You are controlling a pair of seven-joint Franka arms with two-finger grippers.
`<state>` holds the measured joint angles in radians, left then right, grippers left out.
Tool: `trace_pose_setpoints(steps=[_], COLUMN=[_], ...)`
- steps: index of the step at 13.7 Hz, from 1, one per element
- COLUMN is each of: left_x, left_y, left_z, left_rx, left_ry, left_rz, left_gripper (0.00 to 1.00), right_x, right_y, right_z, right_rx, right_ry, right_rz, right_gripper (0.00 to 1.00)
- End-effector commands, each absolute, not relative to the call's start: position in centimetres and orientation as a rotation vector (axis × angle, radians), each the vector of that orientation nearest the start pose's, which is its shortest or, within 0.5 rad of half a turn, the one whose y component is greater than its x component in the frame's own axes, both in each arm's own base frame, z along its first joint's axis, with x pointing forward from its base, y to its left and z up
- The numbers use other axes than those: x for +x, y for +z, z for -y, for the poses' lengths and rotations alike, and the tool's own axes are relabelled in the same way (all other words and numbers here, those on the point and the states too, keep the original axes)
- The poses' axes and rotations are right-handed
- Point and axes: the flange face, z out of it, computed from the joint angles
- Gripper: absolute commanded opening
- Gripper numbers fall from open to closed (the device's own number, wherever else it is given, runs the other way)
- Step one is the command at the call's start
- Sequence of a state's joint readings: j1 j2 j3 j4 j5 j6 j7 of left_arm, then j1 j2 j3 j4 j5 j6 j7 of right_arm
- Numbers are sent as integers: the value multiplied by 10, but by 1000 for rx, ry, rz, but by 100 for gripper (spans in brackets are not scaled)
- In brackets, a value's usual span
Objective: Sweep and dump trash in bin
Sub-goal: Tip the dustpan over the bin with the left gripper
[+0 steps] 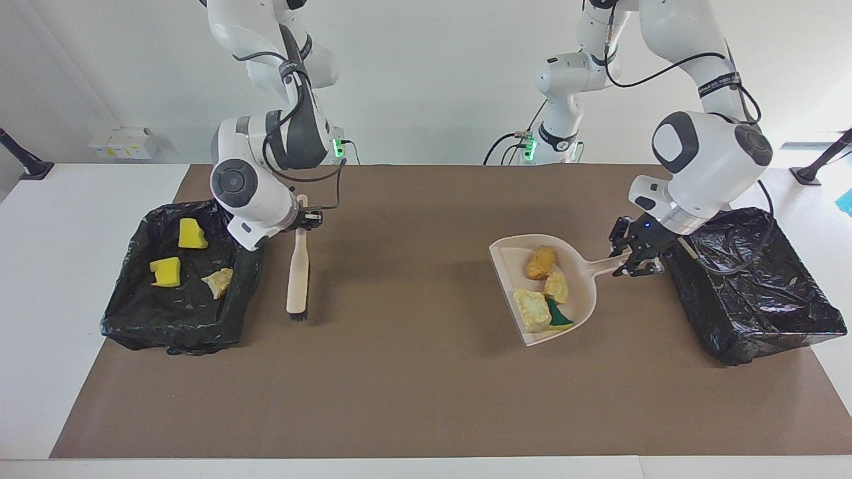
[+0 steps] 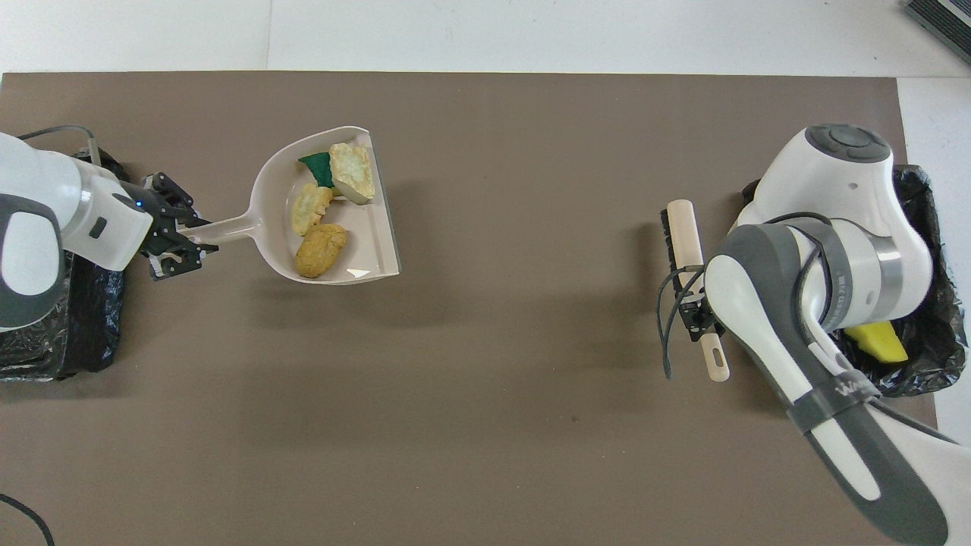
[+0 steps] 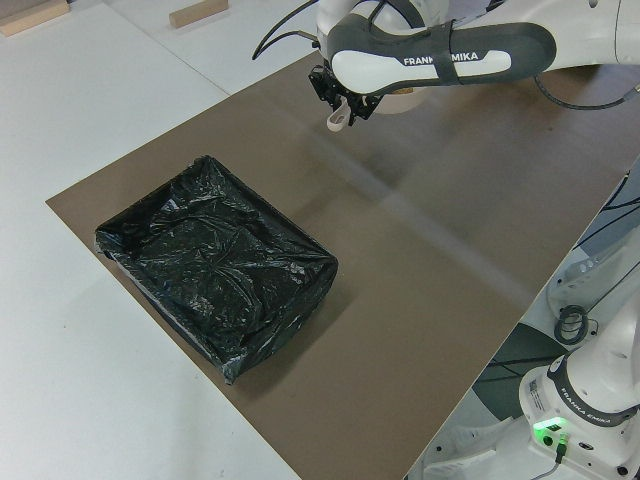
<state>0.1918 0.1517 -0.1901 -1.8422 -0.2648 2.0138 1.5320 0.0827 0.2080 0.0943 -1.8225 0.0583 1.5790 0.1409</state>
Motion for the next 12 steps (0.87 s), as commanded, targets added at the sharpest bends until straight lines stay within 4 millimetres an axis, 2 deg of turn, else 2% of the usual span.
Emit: trace_pose_setpoints(steps=[1, 2, 4, 5, 6, 8, 9, 10, 12], left_x=[601, 597, 593, 592, 591, 585, 578, 571, 552], left_y=[467, 467, 478, 490, 497, 510, 510, 513, 518], left_z=[-56, -81, -122, -143, -167, -213, -235, -255, -300], left_rx=[-2462, -2445, -2417, -2409, -2412, -2392, -2364, -2344, -2357], left_ry=[-481, -504, -521, -526, -522, -506, -466, -448, -388], left_rz=[-2203, -2212, -2242, -2256, -2271, -2293, -2311, -2312, -2259], left_gripper=[0, 0, 0, 0, 0, 0, 0, 0, 0], right_x=[509, 495, 481, 463, 446, 424, 410, 400, 380], right_y=[414, 419, 424, 424, 417, 395, 382, 366, 355], right_z=[-199, -243, -288, -329, -363, -399, -415, -418, -419], right_rx=[-3106, -3070, -3005, -2989, -2979, -2995, -3002, -3010, -3028], right_ry=[651, 628, 612, 583, 569, 569, 568, 560, 578], right_rz=[7, -17, -94, -81, -147, -150, -157, -172, -145], right_gripper=[0, 0, 0, 0, 0, 0, 0, 0, 0])
